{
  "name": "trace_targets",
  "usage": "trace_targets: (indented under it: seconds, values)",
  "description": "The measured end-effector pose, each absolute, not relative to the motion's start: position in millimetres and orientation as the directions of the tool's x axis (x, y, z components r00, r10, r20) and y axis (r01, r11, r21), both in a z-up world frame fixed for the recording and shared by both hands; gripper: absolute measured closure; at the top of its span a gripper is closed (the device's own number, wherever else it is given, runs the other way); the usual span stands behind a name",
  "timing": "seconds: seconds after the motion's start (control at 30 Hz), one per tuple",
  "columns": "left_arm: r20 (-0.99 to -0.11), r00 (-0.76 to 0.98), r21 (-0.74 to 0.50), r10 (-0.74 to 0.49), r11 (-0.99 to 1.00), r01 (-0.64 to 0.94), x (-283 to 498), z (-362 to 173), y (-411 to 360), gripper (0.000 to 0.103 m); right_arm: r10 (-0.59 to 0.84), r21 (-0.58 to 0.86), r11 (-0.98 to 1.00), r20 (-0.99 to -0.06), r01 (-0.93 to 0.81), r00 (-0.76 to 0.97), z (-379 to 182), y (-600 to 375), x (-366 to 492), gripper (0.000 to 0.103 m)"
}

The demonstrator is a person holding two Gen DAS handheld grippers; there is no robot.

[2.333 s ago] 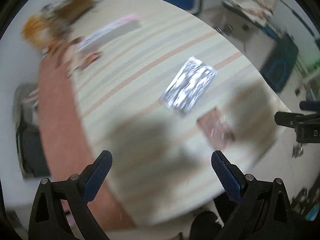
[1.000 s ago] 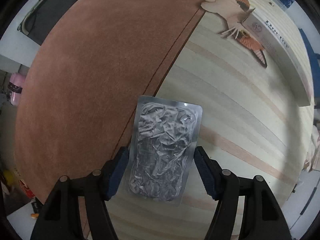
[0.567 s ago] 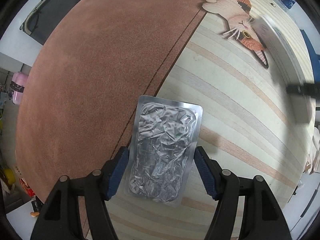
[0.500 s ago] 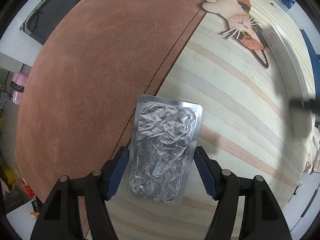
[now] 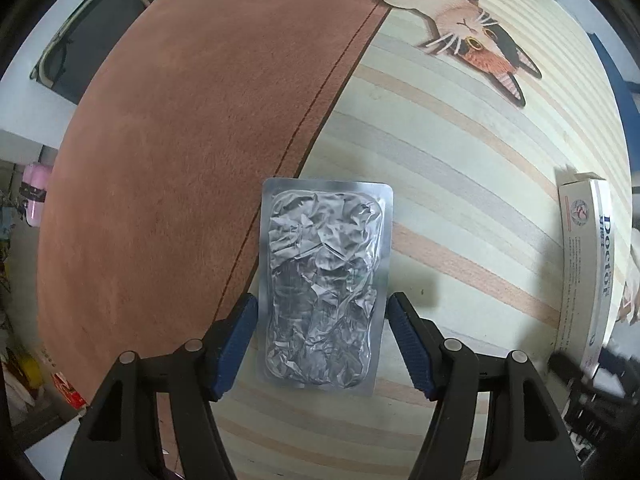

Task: Collect trash
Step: 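Grasp the white Dental Doctor toothpaste box with the right gripper while the left gripper holds the blister pack, then carry the blister pack and toothpaste box to the bin and release them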

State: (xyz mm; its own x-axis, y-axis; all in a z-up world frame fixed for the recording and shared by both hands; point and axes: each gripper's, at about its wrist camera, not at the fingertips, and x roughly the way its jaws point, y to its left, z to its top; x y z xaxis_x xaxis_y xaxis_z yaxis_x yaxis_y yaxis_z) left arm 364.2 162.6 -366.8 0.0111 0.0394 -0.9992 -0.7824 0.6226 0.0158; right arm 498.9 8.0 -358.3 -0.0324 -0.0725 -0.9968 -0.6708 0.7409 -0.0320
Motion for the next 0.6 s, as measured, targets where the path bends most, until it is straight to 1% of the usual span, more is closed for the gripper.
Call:
trace_targets:
  seconds: [0.07, 0.1, 0.13, 0.17, 0.2, 0.23, 0.43, 0.6]
  values:
    - [-0.999, 0.013, 0.018, 0.044, 0.631, -0.775, 371, -364, 161, 0.042, -0.058, -0.049, 0.740, -0.998, -0.671, 0.009, -358, 15, 500, 0.027]
    - [-0.999, 0.009, 0.026, 0.051, 0.634, -0.773, 372, -363, 158, 0.042, -0.042, -0.044, 0.745, -0.999, -0.666, 0.020, -358, 17, 501, 0.033]
    - [-0.998, 0.007, 0.030, 0.056, 0.635, -0.772, 373, -362, 158, 0.042, -0.035, -0.035, 0.750, -0.999, -0.660, 0.013, -358, 17, 501, 0.033]
    - [-0.998, 0.009, 0.029, 0.056, 0.637, -0.770, 374, -361, 158, 0.042, -0.024, -0.023, 0.750, -1.000, -0.661, 0.008, -356, 19, 501, 0.039]
    - [-0.999, 0.011, 0.023, 0.049, 0.639, -0.769, 376, -361, 157, 0.042, -0.016, -0.026, 0.742, -1.000, -0.670, 0.021, -353, 17, 499, 0.049]
    - [-0.999, 0.012, 0.020, 0.046, 0.640, -0.768, 374, -361, 153, 0.042, -0.019, -0.036, 0.736, -0.999, -0.676, 0.033, -351, 16, 497, 0.049]
    - [-0.997, 0.049, -0.002, 0.052, 0.665, -0.747, 374, -344, 146, 0.042, 0.043, 0.034, 0.761, -0.999, -0.648, -0.002, -335, 1, 500, 0.051]
    - [-0.992, 0.112, -0.039, 0.062, 0.688, -0.724, 370, -313, 135, 0.042, 0.120, 0.094, 0.767, -0.993, -0.634, -0.002, -313, -18, 493, 0.052]
